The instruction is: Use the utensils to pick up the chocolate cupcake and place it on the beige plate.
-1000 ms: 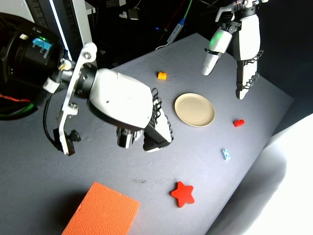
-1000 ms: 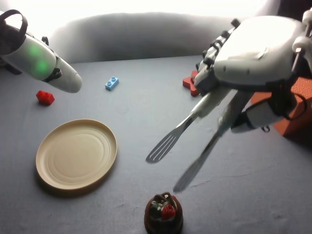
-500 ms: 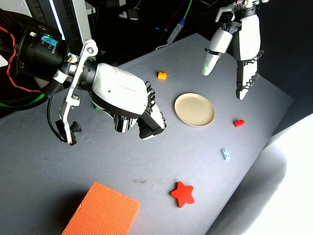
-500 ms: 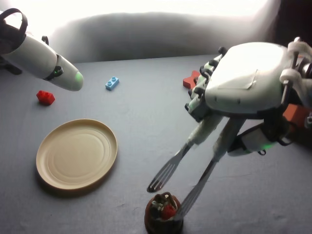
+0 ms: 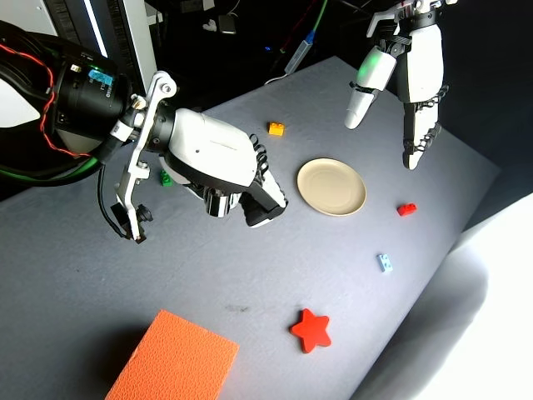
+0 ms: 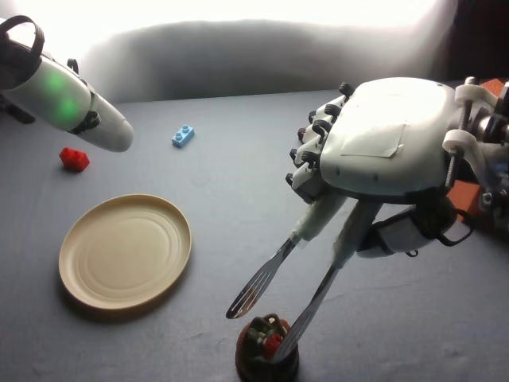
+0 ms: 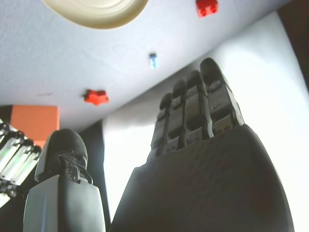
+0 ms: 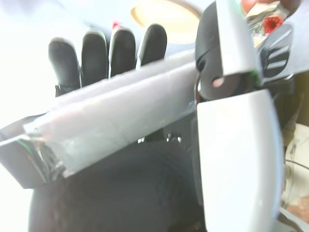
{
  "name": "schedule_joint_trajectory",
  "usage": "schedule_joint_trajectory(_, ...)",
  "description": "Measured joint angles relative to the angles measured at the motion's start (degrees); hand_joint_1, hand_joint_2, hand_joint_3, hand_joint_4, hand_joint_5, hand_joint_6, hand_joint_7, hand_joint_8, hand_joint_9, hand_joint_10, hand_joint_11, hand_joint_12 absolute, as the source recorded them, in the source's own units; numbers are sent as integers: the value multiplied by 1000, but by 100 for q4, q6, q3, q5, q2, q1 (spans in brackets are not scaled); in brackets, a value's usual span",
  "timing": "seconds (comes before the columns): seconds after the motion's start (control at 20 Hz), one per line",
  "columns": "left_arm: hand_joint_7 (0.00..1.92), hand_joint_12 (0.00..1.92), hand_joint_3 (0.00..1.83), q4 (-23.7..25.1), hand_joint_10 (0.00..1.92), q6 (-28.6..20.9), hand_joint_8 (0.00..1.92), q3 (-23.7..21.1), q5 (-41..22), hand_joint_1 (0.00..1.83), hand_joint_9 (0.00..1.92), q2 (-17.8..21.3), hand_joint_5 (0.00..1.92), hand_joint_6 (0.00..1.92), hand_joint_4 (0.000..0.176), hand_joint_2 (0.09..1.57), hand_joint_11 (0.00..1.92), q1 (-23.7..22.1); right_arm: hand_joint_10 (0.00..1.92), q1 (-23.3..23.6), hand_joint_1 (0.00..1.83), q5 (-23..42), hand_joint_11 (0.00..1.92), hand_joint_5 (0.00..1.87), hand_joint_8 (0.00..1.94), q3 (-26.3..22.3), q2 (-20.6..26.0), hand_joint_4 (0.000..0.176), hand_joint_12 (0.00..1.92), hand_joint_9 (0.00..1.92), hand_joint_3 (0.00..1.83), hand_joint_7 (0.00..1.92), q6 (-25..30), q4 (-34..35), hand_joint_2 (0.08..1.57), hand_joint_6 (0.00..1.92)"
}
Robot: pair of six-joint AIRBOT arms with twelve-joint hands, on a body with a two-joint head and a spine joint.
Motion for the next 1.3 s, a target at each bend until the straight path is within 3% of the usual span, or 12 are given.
schedule_joint_trajectory(0.2,90,426,0,0,5,0,4,0,0,350,109,0,54,4,0,1093,0,-2,1576,-131,1007,201,384,792,1411,2,-31,9,1800,458,1,522,-199,0,1203,1285)
schedule_joint_trajectory(0.3,90,426,0,0,5,0,4,0,0,350,109,0,54,4,0,1093,0,-2,1576,-229,1007,212,384,792,1411,4,-74,9,1800,458,1,522,-240,2,1203,1285)
schedule_joint_trajectory(0.35,78,346,1,0,10,0,4,0,-2,349,81,0,44,4,0,1096,0,-2,1595,-282,1022,179,417,810,1432,15,-109,0,1805,459,0,514,-267,7,1193,1259)
schedule_joint_trajectory(0.4,79,410,0,-2,6,0,3,0,-2,375,85,0,53,3,0,1086,0,-2,1597,-293,1018,170,453,552,1430,33,-127,0,1775,459,0,488,-275,11,1057,1062)
schedule_joint_trajectory(0.45,74,392,0,0,3,0,2,0,0,376,84,0,51,1,0,1086,0,0,1604,-313,1013,181,434,511,1434,59,-133,0,1799,442,0,469,-284,7,1046,1075)
schedule_joint_trajectory(0.8,75,403,0,2,3,0,3,0,-2,363,84,0,49,3,0,1094,0,-2,1606,-404,1017,413,437,547,1465,236,-240,0,1765,420,1,458,-319,0,1046,1098)
schedule_joint_trajectory(1.0,70,357,1,-7,1,0,0,0,0,354,81,0,42,1,0,1102,0,-9,1545,-544,1008,433,436,605,1370,236,-258,0,1761,463,0,521,-411,2,1039,956)
schedule_joint_trajectory(1.05,82,382,0,-4,3,0,3,-2,0,359,89,0,51,3,0,1098,0,-9,1579,-568,1023,431,428,601,1405,243,-262,0,1761,443,0,503,-457,0,1039,970)
schedule_joint_trajectory(1.1,85,350,0,0,1,0,2,-2,0,366,85,0,51,1,0,1099,0,-9,1606,-586,1053,435,443,799,1440,245,-275,0,1781,449,8,513,-468,2,1141,1148)
schedule_joint_trajectory(1.15,85,329,1,-2,0,0,1,-2,2,360,82,0,49,0,0,1102,0,-13,1614,-612,1007,437,420,635,1453,256,-286,0,1814,441,0,501,-485,2,1070,1080)
schedule_joint_trajectory(1.3,82,310,0,-2,1,-2,1,-2,4,375,78,0,45,0,0,1092,0,-13,1594,-776,1049,546,495,514,1453,291,-372,0,1738,427,0,438,-597,4,1017,1042)
